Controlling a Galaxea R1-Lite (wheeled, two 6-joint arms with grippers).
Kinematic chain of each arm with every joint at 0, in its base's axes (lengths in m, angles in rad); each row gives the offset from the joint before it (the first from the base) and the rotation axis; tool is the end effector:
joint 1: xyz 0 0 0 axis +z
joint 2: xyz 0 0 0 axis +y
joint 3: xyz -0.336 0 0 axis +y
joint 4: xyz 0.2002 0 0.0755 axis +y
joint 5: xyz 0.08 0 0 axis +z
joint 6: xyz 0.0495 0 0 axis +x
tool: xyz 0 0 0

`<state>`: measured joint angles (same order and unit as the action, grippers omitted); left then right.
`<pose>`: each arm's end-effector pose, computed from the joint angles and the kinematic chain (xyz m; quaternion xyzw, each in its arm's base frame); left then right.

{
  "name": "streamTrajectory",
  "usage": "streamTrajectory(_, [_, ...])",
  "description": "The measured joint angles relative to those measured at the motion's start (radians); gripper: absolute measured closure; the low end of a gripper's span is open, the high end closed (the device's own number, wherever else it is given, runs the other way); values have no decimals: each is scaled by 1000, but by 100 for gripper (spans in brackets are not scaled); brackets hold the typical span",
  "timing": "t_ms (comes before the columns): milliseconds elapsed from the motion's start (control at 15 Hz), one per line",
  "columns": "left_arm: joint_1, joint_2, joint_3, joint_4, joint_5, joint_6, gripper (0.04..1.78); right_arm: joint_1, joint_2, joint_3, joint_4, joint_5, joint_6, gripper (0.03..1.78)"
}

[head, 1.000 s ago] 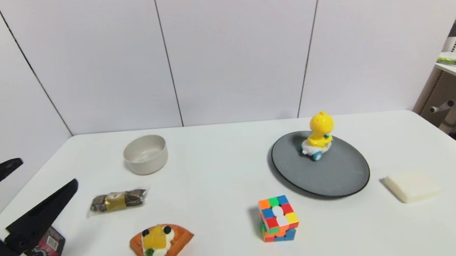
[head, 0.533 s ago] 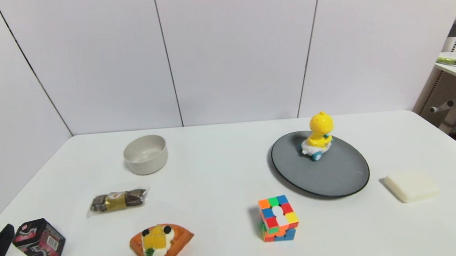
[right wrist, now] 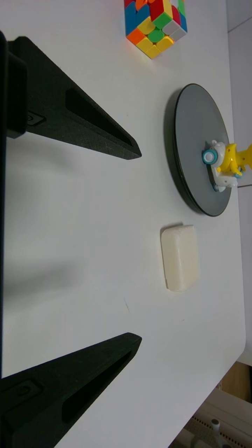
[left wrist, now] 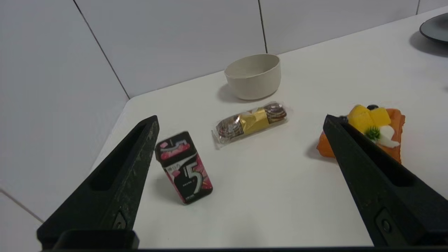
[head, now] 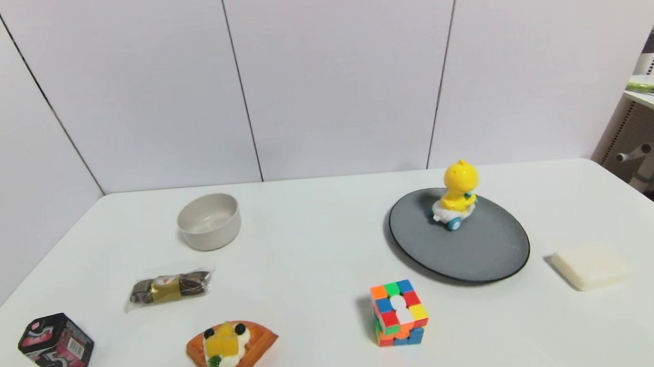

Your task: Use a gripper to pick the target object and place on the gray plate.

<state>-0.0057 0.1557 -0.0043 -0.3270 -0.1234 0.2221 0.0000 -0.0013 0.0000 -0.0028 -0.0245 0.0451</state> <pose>0.0045 -0.0061 0.1191 0.1153 -0.0941 -0.0542 0.9874 -0.0064 -0.0012 0.0759 0.0226 -0.0023 -0.0122 0.9997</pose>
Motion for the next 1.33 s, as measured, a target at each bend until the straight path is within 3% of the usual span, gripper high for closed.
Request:
streamTrajectory(400, [7, -146, 4, 316, 61, -43, 13, 0, 0, 0, 0, 0, 0, 10])
streamTrajectory(1333, [7, -158, 4, 323, 133, -248, 13, 0, 0, 0, 0, 0, 1, 10])
